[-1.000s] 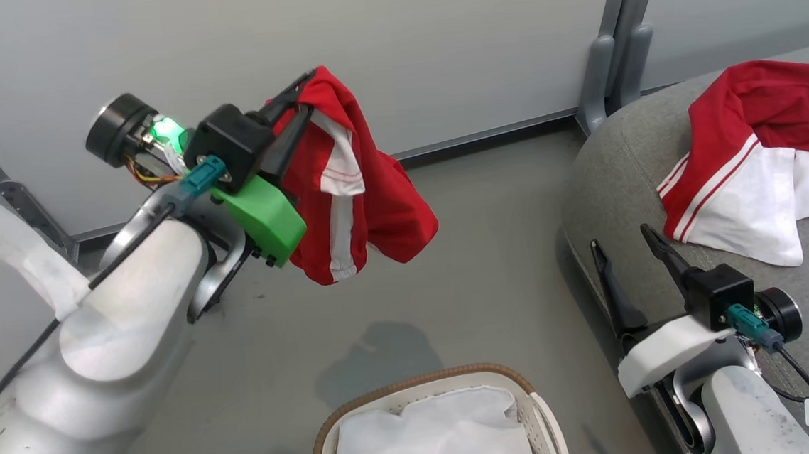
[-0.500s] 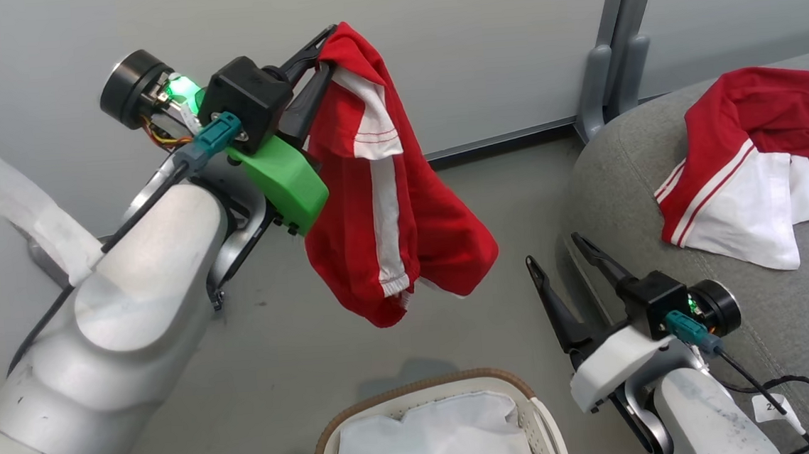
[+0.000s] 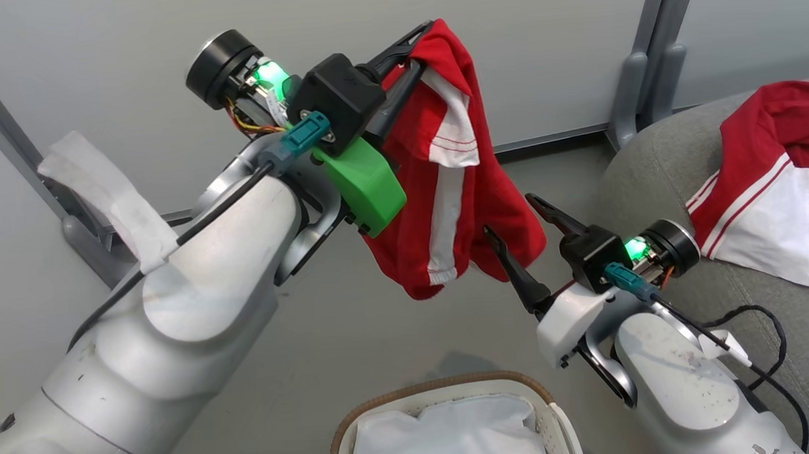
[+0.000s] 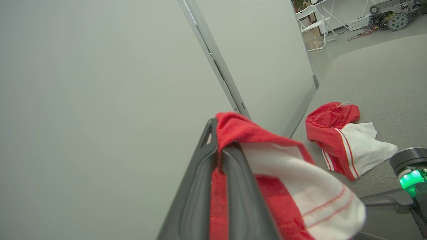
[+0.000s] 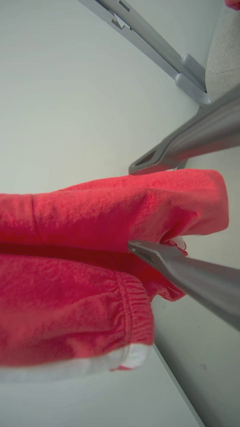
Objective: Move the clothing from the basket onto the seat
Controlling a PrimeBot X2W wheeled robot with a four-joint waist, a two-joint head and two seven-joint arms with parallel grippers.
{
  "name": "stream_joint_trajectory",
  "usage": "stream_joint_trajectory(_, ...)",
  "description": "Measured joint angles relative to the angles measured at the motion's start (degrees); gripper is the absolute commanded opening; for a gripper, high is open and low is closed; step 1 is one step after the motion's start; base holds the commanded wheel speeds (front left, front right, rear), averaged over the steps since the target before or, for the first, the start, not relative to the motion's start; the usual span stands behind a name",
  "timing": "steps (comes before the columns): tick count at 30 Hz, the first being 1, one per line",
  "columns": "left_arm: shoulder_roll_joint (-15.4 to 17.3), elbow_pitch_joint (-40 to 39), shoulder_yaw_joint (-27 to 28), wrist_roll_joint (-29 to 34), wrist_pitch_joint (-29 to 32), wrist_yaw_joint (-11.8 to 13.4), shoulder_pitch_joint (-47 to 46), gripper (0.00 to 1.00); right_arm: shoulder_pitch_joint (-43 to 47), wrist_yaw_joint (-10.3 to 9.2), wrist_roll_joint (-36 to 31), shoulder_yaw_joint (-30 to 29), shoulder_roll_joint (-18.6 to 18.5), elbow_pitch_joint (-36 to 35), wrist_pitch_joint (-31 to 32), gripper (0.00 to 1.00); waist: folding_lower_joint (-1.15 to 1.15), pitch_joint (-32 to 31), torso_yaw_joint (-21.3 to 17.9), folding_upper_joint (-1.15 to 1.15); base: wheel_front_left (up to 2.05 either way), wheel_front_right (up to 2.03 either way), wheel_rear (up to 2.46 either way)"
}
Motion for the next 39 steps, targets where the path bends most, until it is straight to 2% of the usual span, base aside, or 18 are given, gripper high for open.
stream_joint_trajectory(8, -1.64, -0.73, -2.83, -0.92, -1.19, -0.03, -0.41, 0.0, -4.26, 0.0, 0.01, 2.44, -0.04, 4.28, 0.0, 1.0, 0.0, -0.2, 2.22, 0.0, 0.0, 0.0, 0.0)
stream_joint_trajectory(9, -1.68, -0.96, -3.22, -0.98, -1.29, -0.03, -0.4, 0.0, -4.35, 0.0, 0.53, 2.87, -0.04, 4.79, 0.01, 0.78, 0.0, -0.25, 2.48, 0.0, 0.0, 0.0, 0.0)
stream_joint_trajectory(10, -1.66, -1.22, -3.56, -1.29, -1.41, -0.03, -0.37, 0.0, -4.39, 0.0, 0.9, 3.18, -0.02, 5.0, 0.01, 0.31, 0.0, -0.32, 2.73, 0.0, 0.0, 0.0, 0.0)
stream_joint_trajectory(11, -1.63, -1.4, -3.74, -1.48, -1.45, -0.03, -0.31, 0.0, -4.45, 0.0, 1.15, 3.25, 0.01, 5.0, 0.01, 0.31, 0.0, -0.37, 2.91, 0.0, 0.0, 0.0, 0.0)
stream_joint_trajectory(12, -1.49, -1.57, -3.9, -1.69, -1.49, -0.03, -0.2, 0.0, -4.5, 0.0, 1.48, 3.23, -0.01, 4.98, 0.01, 0.0, 0.0, -0.42, 3.1, 0.0, 0.0, 0.0, 0.0)
stream_joint_trajectory(20, 0.22, -1.42, -2.91, -4.8, -4.6, 0.9, 5.41, 0.02, -4.32, 0.0, 2.6, 1.72, -0.02, 3.69, 0.01, 0.0, 0.0, -0.37, 3.28, 0.0, 0.0, 0.0, 0.0)
stream_joint_trajectory(21, 0.34, -1.15, -2.77, -5.0, -5.21, 1.25, 6.4, 0.17, -4.22, 0.0, 2.42, 1.25, -0.01, 3.38, 0.01, 0.0, 0.0, -0.37, 3.18, 0.0, 0.0, 0.0, 0.0)
stream_joint_trajectory(22, 0.44, -0.7, -2.64, -5.17, -5.69, 1.48, 7.37, 0.38, -4.09, 0.0, 2.38, 0.78, -0.01, 3.05, 0.01, 0.0, 0.0, -0.37, 3.05, 0.0, 0.0, 0.0, 0.0)
stream_joint_trajectory(23, 0.47, -0.23, -2.54, -5.52, -6.23, 1.85, 8.48, 0.48, -3.93, 0.0, 2.36, 0.12, -0.02, 2.76, 0.01, 0.0, 0.0, -0.36, 2.9, 0.0, 0.0, 0.0, 0.0)
stream_joint_trajectory(24, 0.47, 0.12, -2.47, -5.7, -6.6, 1.96, 9.4, 1.0, -3.78, 0.0, 2.31, -0.3, -0.03, 2.54, 0.01, 0.0, 0.0, -0.35, 2.78, 0.0, 0.0, 0.0, 0.0)
stream_joint_trajectory(30, -0.93, 3.27, -0.27, -8.4, -8.56, 4.35, 15.83, 1.0, -3.69, 0.0, 1.12, -2.71, -0.03, 1.65, 0.01, 0.0, 0.0, -0.09, 1.87, 0.0, 0.0, 0.0, 0.0)
stream_joint_trajectory(39, -2.16, 5.31, 5.63, -7.23, -9.25, 5.1, 23.76, 1.0, -4.43, -0.01, -0.12, -5.91, -0.04, -0.77, 0.01, 0.0, 0.0, 0.59, 0.85, 0.0, 0.0, 0.0, 0.0)
